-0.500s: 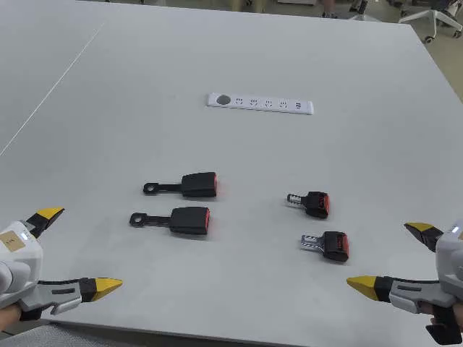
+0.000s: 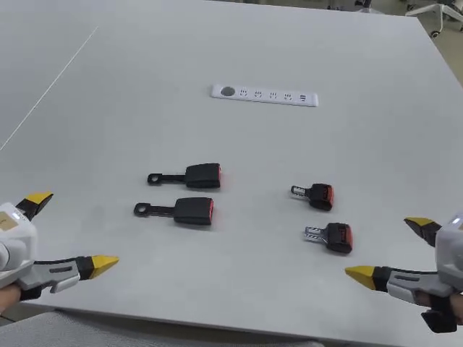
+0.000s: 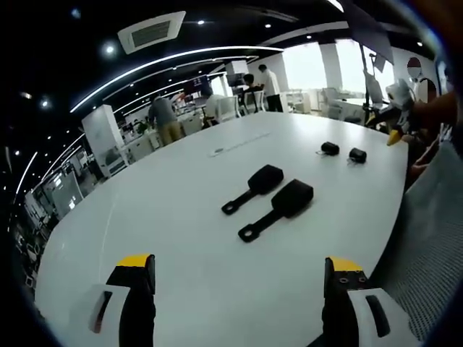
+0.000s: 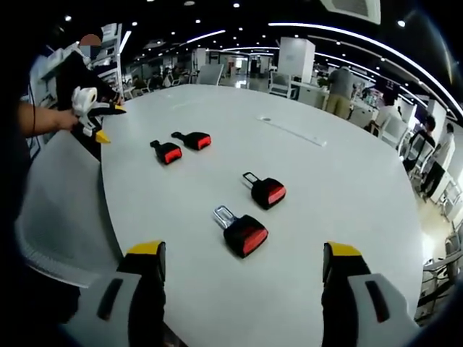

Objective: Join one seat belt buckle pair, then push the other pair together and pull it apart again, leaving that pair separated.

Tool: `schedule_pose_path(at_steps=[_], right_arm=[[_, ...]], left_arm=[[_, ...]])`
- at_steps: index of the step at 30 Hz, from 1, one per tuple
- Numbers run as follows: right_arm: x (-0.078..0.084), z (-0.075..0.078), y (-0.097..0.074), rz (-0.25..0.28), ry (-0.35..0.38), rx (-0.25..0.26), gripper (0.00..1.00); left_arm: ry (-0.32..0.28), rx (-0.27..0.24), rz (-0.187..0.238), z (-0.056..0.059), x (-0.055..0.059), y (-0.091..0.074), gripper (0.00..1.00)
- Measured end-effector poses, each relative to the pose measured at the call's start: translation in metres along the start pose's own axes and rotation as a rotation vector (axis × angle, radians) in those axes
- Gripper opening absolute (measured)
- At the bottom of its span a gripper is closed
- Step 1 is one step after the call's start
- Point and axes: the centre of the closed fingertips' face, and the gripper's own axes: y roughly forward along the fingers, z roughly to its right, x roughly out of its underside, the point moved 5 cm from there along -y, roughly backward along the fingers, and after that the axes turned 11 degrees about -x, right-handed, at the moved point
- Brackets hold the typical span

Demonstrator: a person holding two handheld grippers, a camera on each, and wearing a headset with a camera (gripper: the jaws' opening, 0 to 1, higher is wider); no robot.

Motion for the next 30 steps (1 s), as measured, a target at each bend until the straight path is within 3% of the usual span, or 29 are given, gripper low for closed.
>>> schedule_pose_path(at_steps=[6, 8, 14, 19, 30], right_arm=[[-0.001, -0.001, 0.001, -0.008, -0.007, -0.006, 0.91], [-0.003, -0.001, 0.002, -0.011, -0.02, -0.006, 0.91], [-0.008, -0.001, 0.004, -0.011, -0.033, -0.012, 0.91], [-0.012, -0.003, 0.006, 0.019, -0.005, -0.028, 0.9], [-0.01, -0.006, 0.008, -0.007, -0.024, -0.027, 0.89]], left_arm=[[0.008, -0.001, 0.008, -0.001, -0.002, -0.002, 0.98], [-0.025, 0.007, 0.013, -0.001, -0.002, -0.002, 0.98], [0.007, 0.009, 0.017, 0.001, -0.004, -0.002, 0.98], [0.046, 0.015, 0.004, 0.002, -0.001, -0.002, 0.96], [0.083, 0.023, -0.011, 0.004, 0.0, -0.002, 0.94]])
